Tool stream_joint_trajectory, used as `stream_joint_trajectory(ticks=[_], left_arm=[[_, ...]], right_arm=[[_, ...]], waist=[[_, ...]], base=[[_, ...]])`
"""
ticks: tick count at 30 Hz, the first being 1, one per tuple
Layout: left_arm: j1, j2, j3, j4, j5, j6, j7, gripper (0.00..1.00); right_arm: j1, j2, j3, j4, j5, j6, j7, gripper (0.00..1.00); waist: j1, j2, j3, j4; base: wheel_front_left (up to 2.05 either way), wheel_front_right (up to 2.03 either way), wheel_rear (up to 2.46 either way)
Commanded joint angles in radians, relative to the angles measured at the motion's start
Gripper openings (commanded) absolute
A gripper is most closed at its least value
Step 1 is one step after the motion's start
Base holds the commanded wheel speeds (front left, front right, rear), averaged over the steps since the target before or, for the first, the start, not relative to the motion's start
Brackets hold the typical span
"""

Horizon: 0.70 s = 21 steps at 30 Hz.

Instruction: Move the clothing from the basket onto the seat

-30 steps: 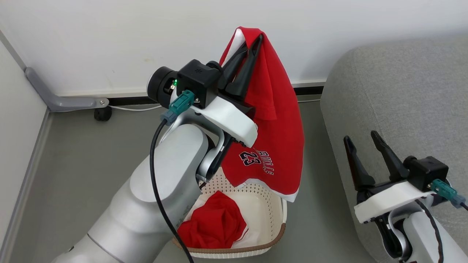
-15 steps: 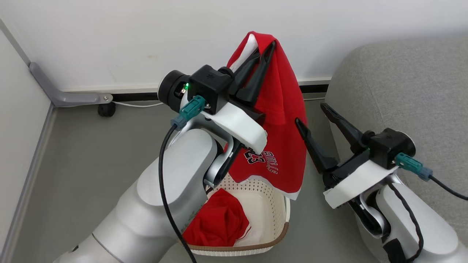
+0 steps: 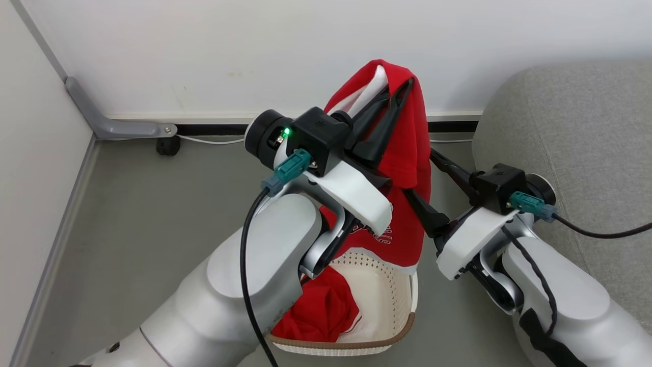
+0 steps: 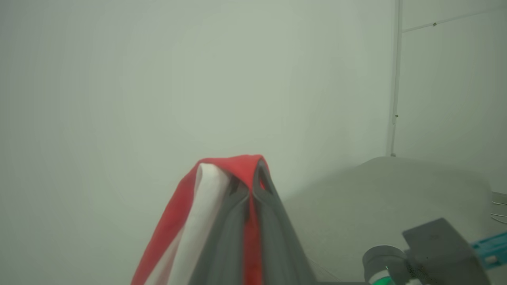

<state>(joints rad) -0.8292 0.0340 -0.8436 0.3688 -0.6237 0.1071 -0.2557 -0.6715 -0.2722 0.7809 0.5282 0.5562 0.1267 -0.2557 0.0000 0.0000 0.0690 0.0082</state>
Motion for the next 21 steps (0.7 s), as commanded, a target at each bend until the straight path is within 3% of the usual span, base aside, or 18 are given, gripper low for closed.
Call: stream_joint_trajectory(ticks=[1, 3, 4, 5, 16, 17, 18, 19, 21], left_arm=[[-0.06, 0.016, 0.022, -0.026, -0.011, 0.009, -0.005, 0.0], [-0.059, 0.016, 0.009, -0.025, -0.02, 0.009, -0.006, 0.0], [-0.059, 0.016, 0.004, -0.024, -0.024, 0.009, -0.006, 0.0], [-0.059, 0.016, 0.001, -0.024, -0.028, 0.01, -0.006, 0.0], [-0.032, 0.016, 0.011, -0.016, -0.037, 0.009, -0.006, 0.0], [-0.029, 0.016, 0.007, -0.012, -0.041, 0.0, -0.006, 0.09], [-0.027, 0.016, 0.008, -0.011, -0.043, -0.002, -0.006, 0.45], [-0.026, 0.016, 0.007, -0.006, -0.041, -0.004, -0.006, 1.0], [-0.022, 0.016, 0.009, -0.002, -0.043, -0.009, -0.006, 1.0]], right_arm=[[-0.024, 0.016, 0.012, -0.001, 0.01, 0.004, -0.006, 1.0], [-0.04, 0.03, 0.023, 0.023, 0.017, 0.004, -0.006, 1.0], [-0.046, 0.037, 0.027, 0.035, 0.022, 0.004, -0.006, 0.45], [-0.05, 0.044, 0.027, 0.044, 0.026, 0.004, -0.006, 0.0], [-0.042, 0.041, 0.007, 0.04, 0.029, 0.004, -0.006, 0.0], [-0.039, 0.04, -0.002, 0.035, 0.027, 0.004, -0.006, 0.0], [-0.036, 0.038, -0.01, 0.03, 0.025, 0.004, -0.006, 0.0], [-0.032, 0.036, -0.016, 0.025, 0.022, 0.004, -0.006, 0.0], [-0.026, 0.034, -0.029, 0.015, 0.018, 0.004, -0.006, 0.0]], waist=[[0.0001, 0.0, -0.002, 0.007], [0.0001, 0.0, -0.004, 0.011], [0.0001, 0.0, -0.006, 0.014], [0.0001, 0.0, -0.007, 0.016], [0.0001, 0.0, -0.014, 0.01], [0.0001, 0.0, -0.013, 0.007], [0.0001, 0.0, -0.012, 0.005], [0.0001, 0.0, -0.009, 0.002], [0.0001, 0.0, -0.005, -0.002]], base=[[0.0, 0.0, 0.0], [0.0, 0.0, 0.0], [0.0, 0.0, 0.0], [0.0, 0.0, 0.0], [0.0, 0.0, 0.0], [0.0, 0.0, 0.0], [0.0, 0.0, 0.0], [0.0, 0.0, 0.0], [0.0, 0.0, 0.0]])
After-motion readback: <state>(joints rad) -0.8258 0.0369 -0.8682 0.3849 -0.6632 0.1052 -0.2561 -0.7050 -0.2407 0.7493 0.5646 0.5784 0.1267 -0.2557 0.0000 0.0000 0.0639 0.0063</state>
